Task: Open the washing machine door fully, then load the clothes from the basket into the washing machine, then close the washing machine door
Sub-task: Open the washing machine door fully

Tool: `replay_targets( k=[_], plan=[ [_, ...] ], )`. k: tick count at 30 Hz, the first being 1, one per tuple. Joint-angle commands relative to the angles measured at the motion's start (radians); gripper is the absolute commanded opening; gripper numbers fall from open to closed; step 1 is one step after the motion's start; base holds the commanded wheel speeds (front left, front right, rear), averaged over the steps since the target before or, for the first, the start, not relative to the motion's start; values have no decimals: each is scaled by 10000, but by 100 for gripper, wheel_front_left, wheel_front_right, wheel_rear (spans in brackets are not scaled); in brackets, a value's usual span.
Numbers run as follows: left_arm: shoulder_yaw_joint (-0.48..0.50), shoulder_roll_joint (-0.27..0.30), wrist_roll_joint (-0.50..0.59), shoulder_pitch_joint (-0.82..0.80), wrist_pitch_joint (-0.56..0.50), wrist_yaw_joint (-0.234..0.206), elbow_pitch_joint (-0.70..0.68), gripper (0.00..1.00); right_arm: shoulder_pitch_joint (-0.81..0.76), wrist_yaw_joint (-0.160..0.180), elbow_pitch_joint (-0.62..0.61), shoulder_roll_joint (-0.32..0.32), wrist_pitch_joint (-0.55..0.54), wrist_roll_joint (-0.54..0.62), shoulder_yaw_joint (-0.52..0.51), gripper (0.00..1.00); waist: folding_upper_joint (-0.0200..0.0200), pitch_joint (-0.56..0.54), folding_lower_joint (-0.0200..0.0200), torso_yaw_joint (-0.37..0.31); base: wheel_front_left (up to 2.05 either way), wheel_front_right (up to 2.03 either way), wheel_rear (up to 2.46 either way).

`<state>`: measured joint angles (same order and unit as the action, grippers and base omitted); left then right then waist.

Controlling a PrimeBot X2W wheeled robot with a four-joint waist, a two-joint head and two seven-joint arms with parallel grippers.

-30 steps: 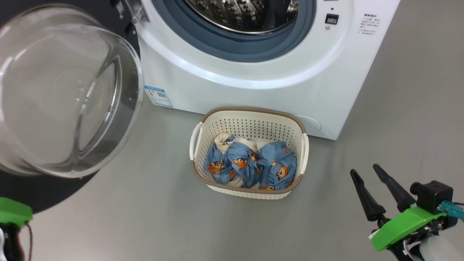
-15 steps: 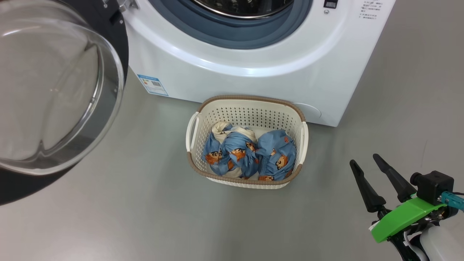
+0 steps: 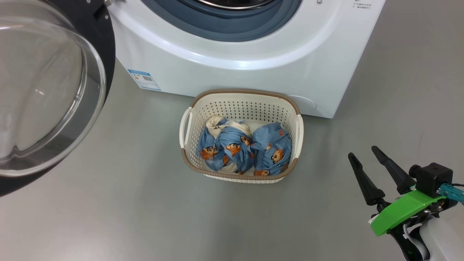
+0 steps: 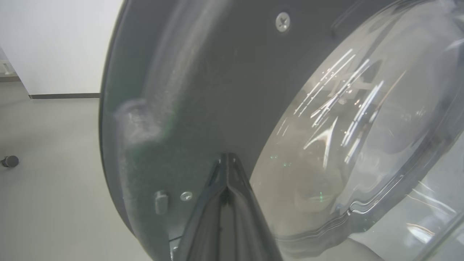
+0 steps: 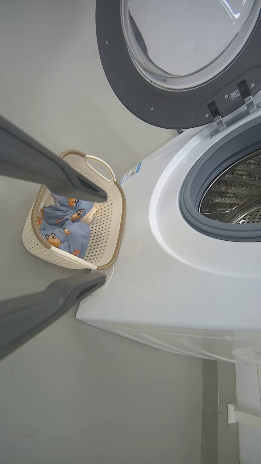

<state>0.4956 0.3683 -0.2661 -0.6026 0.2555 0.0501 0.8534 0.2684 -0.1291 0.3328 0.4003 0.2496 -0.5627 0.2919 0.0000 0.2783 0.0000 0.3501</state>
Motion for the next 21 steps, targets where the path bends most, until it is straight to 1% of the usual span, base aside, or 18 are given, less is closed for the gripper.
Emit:
replay_targets(
  k=[1, 4, 7, 10, 13, 17, 19, 20, 21],
  plan=[
    [365, 833, 176, -232, 62, 70, -80, 0, 114, -16, -173, 99, 122, 72, 250, 100, 0, -75, 0, -17, 0, 0, 0],
    [524, 798, 220, -282, 62, 294, 25, 0, 79, -16, -138, 63, 122, 50, 275, 100, 0, -203, 0, -25, 0, 0, 0],
    [660, 620, 214, -194, 62, 519, -16, 0, 15, -16, -111, 9, 122, 22, 288, 100, 0, -361, 0, -23, 0, 0, 0],
    [769, 271, 34, -8, 62, 709, -239, 0, -71, -16, -94, -49, 122, -7, 282, 100, 0, -543, 0, -3, 0, 0, 0],
    [793, -81, -199, 331, 62, 787, -649, 0, -154, -16, -94, -105, 122, -30, 275, 100, 0, -719, 0, 15, 0, 0, 0],
    [186, -455, -685, 1055, 62, 800, -1560, 0, -271, -16, -105, -171, 122, -54, 266, 100, 0, -911, 0, 28, 0, 0, 0],
    [34, -513, -815, 1262, 62, 801, -1807, 0, -287, -16, -117, -177, 122, -55, 262, 100, 0, -936, 0, 29, 0, 0, 0],
    [-92, -570, -938, 1462, 62, 802, -2078, 3, -300, -16, -123, -181, 122, -58, 255, 100, 0, -966, 0, 29, 0, 0, 0],
    [-233, -636, -1061, 1666, 62, 802, -2342, 9, -310, -16, -129, -184, 122, -61, 246, 100, 0, -988, 0, 26, 0, 0, 0]
  ],
)
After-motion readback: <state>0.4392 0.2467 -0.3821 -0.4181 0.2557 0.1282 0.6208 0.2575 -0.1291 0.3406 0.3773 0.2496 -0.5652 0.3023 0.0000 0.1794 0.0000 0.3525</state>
